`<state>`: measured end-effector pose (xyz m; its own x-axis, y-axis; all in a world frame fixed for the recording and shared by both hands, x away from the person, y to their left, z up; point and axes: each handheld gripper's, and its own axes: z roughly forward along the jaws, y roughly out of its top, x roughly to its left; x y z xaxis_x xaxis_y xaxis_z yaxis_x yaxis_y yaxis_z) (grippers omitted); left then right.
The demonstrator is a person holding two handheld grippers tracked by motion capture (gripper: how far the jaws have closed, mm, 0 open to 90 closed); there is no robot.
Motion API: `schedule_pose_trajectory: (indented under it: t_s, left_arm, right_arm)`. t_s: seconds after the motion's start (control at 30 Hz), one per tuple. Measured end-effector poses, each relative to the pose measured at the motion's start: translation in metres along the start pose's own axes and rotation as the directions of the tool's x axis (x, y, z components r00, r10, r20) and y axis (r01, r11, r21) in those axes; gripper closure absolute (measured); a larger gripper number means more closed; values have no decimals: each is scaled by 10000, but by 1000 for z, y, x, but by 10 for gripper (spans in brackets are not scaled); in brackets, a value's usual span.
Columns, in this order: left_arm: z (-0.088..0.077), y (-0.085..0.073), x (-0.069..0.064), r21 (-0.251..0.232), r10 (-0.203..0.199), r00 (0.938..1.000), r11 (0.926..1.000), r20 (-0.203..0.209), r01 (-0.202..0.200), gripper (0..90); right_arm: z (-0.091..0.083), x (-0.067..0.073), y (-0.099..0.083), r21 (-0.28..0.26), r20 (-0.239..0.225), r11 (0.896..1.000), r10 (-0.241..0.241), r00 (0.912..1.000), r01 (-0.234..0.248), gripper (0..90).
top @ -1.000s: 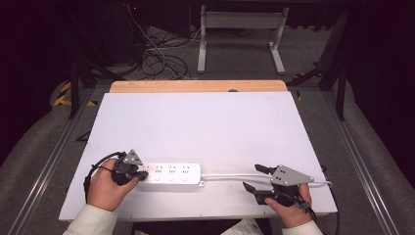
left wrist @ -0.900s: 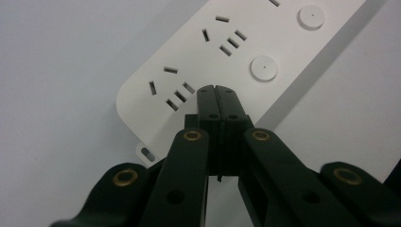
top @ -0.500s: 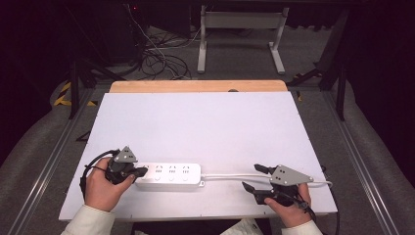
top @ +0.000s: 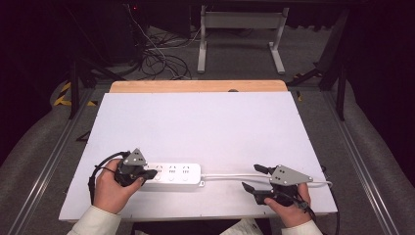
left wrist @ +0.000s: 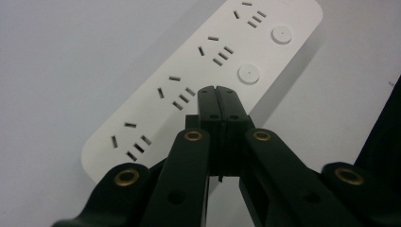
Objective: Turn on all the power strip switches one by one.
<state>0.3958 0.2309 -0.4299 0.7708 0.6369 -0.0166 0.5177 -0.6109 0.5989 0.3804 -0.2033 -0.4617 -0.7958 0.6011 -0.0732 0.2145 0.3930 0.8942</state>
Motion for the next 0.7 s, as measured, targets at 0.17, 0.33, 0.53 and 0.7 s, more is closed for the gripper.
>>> schedule_pose_trajectory:
  t_s: [0.17,0.33,0.53,0.7]
  left_arm:
    - [8,2,-2,116,133,9999,9998,-5,-133,900]
    - [12,3,-1,206,60,10000,9998,32,-60,900]
    - [17,2,-1,276,33,10000,9996,32,-34,900]
    - [19,2,1,306,68,10000,9995,-33,-67,900]
  right_arm:
    - [0,0,0,19,-14,10000,21,10000,-21,297]
    - [0,0,0,16,-12,10000,20,10000,-20,297]
    - [0,0,0,27,-3,10000,-10,10000,10,297]
    - [0,0,0,33,-2,10000,-15,10000,15,297]
